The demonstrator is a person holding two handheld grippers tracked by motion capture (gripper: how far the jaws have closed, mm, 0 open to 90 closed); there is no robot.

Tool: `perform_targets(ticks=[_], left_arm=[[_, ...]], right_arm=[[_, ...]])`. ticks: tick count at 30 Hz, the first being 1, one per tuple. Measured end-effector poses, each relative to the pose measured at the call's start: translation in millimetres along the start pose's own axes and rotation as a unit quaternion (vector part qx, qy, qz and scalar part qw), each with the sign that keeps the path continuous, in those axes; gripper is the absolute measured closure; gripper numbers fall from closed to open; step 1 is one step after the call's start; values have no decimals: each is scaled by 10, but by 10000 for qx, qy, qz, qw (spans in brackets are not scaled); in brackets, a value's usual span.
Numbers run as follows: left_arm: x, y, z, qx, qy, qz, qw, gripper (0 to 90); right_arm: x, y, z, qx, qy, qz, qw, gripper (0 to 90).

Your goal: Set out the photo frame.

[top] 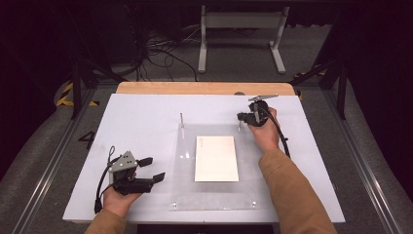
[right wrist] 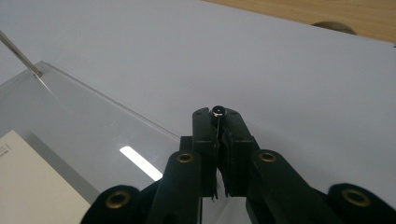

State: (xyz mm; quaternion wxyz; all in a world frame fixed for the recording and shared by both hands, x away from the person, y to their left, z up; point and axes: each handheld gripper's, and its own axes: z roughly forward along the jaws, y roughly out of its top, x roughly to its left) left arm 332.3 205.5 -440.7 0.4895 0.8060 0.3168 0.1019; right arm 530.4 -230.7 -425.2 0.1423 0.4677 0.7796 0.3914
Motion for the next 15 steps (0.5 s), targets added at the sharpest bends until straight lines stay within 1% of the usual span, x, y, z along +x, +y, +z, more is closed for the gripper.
perform_targets(ticks=[3, 5, 6, 7, 8, 10, 12, 15], left_arm=[[-2, -1, 0, -38, 24, 32, 10000, 222], [4, -1, -5, -96, 32, 113, 9999, 198], [1, -3, -8, -126, 25, 119, 9998, 186], [2, -8, -13, -153, -11, 155, 9998, 169], [2, -16, -15, -177, -28, 235, 9996, 150], [0, -30, -24, -167, -15, 363, 9992, 124], [-1, -36, -36, -197, -7, 444, 9988, 107], [-9, -39, -51, -274, -21, 512, 9983, 84]], right_arm=[[-30, 12, 10, 14, 67, 59, 10000, 854], [-47, 27, 18, 44, 107, 103, 9999, 854], [-52, 34, 23, 56, 112, 144, 9998, 853], [-58, 37, 29, 50, 117, 177, 9998, 853], [-71, 39, 33, 43, 151, 230, 9996, 853], [-90, 46, 44, 40, 183, 294, 9994, 853], [-99, 52, 53, 43, 208, 343, 9992, 853], [-116, 68, 63, 82, 238, 408, 9989, 853]])
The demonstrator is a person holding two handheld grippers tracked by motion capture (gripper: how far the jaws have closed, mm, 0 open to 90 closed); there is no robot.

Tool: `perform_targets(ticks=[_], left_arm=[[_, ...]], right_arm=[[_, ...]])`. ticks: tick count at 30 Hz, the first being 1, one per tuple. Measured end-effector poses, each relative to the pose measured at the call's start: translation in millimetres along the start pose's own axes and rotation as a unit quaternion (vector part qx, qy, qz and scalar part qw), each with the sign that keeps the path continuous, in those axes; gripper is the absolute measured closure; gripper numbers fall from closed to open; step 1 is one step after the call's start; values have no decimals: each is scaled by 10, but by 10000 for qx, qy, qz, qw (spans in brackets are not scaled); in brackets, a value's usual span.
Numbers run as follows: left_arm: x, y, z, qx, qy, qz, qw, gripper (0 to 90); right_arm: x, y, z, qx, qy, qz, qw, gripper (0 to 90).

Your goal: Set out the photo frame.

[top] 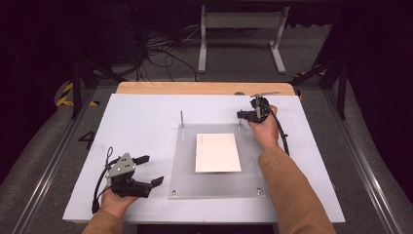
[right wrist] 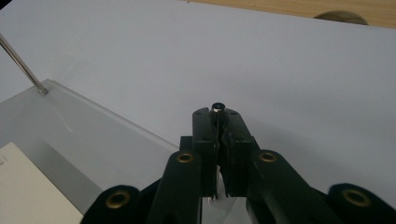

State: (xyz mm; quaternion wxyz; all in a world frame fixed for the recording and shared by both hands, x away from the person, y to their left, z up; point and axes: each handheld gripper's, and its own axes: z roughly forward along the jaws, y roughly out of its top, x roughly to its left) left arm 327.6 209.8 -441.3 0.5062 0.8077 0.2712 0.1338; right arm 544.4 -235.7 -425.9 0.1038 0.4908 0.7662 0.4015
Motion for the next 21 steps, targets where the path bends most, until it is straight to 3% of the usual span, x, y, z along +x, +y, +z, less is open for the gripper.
perform_targets(ticks=[3, 9, 18, 21], left_arm=[[-4, -11, -17, -106, -167, 74, 9998, 46], [-18, -14, -49, -181, -156, 92, 9997, 0], [-189, 51, -13, -257, -199, 704, 9970, 0], [-233, 84, 15, -380, -238, 794, 9958, 0]], right_arm=[[-16, 6, 7, 4, 37, 49, 10000, 852], [-38, 13, 21, -8, 88, 139, 9999, 852], [-57, 14, 32, -29, 134, 207, 9997, 852], [-61, 13, 34, -35, 144, 242, 9996, 852]])
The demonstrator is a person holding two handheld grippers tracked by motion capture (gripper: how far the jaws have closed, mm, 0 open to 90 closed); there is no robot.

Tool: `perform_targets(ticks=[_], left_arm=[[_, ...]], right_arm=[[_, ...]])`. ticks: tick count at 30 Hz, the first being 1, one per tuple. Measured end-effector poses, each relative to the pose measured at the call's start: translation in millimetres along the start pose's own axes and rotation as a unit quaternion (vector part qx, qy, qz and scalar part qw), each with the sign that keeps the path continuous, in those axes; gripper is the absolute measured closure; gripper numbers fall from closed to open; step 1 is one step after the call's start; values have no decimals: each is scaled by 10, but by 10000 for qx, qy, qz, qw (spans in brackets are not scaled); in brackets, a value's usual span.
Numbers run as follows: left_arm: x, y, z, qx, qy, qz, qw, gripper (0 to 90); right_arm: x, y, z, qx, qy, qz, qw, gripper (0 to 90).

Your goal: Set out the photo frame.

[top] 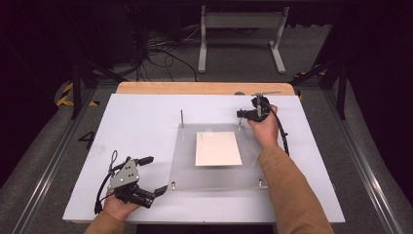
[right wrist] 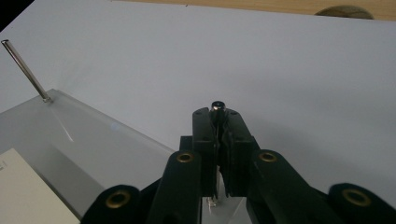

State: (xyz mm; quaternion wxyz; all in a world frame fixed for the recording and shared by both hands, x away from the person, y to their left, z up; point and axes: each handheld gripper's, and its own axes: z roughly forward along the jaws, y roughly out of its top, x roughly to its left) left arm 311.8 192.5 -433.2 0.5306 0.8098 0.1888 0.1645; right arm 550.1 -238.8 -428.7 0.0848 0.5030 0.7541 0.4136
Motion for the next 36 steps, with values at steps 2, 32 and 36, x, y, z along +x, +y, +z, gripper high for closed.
perform_targets(ticks=[2, 32, 36], left_arm=[[-25, 40, 36, -67, 49, 103, 9999, 0], [-118, 352, 406, -719, -197, 351, 9966, 105], [-122, 350, 416, -706, -135, 281, 9970, 166]], right_arm=[[-9, -1, 2, -6, 20, 15, 10000, 852], [-21, -12, 6, -49, 73, 115, 9999, 849], [-22, -14, 5, -53, 82, 117, 9999, 848]])
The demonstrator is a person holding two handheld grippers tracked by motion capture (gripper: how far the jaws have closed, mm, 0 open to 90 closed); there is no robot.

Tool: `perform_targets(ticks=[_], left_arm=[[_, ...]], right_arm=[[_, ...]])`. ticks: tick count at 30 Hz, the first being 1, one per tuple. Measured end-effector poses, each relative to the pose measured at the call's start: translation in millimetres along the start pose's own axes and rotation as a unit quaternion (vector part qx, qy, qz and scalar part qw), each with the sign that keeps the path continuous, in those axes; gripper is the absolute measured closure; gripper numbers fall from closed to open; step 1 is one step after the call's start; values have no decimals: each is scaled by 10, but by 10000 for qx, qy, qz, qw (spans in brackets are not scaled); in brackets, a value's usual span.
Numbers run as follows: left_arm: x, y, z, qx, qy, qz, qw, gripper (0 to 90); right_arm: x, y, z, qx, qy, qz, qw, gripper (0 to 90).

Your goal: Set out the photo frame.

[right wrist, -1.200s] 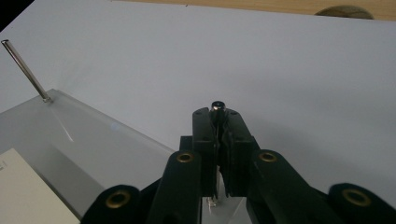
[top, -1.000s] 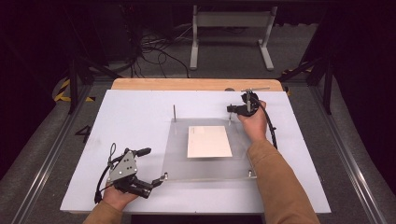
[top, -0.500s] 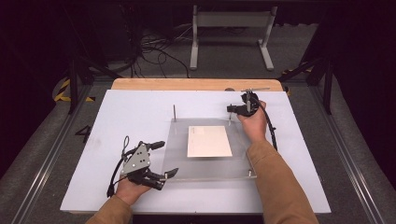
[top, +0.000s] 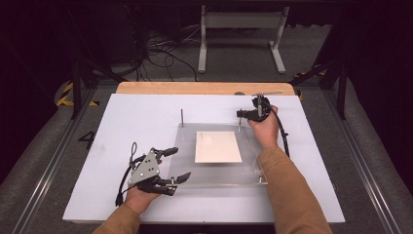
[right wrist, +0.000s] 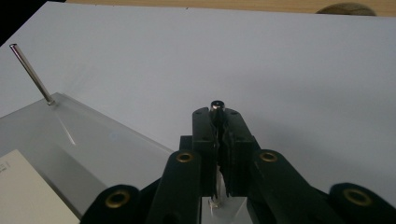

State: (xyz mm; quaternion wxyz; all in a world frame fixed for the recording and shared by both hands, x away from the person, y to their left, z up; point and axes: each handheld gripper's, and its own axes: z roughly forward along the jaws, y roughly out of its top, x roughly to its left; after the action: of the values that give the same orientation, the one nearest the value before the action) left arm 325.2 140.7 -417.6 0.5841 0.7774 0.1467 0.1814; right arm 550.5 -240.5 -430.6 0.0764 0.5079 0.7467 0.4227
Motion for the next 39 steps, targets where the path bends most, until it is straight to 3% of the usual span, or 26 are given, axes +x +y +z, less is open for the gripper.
perform_targets(ticks=[6, 8, 16, 18, 24, 27, 29, 33, 39], left_arm=[[29, -5, -34, 56, 41, -144, 9999, 371], [21, 0, -38, 98, 106, -29, 9999, 404], [8, 5, -39, 237, 203, 108, 9995, 442], [15, 4, -38, 246, 198, 123, 9994, 446], [18, 10, -38, 233, 187, 58, 9995, 445], [24, 16, -36, 222, 198, 89, 9995, 445], [21, 24, -34, 222, 235, 85, 9994, 445], [22, 33, -35, 216, 242, 46, 9995, 445], [31, 49, -37, 226, 254, 53, 9994, 445]], right_arm=[[-2, -5, -5, -14, 16, 10, 10000, 846], [-3, -7, -4, -28, 24, 21, 10000, 845], [6, -17, -13, -54, 41, 82, 9999, 827], [9, -31, -17, -83, 54, 112, 9999, 781], [57, -84, -116, -195, 26, -195, 9996, 607], [98, -109, -211, -300, 175, -348, 9988, 545], [125, -140, -290, -340, 243, -519, 9978, 531], [149, -177, -416, -458, 395, -578, 9965, 516], [258, -241, -711, -621, 608, -912, 9920, 464]])
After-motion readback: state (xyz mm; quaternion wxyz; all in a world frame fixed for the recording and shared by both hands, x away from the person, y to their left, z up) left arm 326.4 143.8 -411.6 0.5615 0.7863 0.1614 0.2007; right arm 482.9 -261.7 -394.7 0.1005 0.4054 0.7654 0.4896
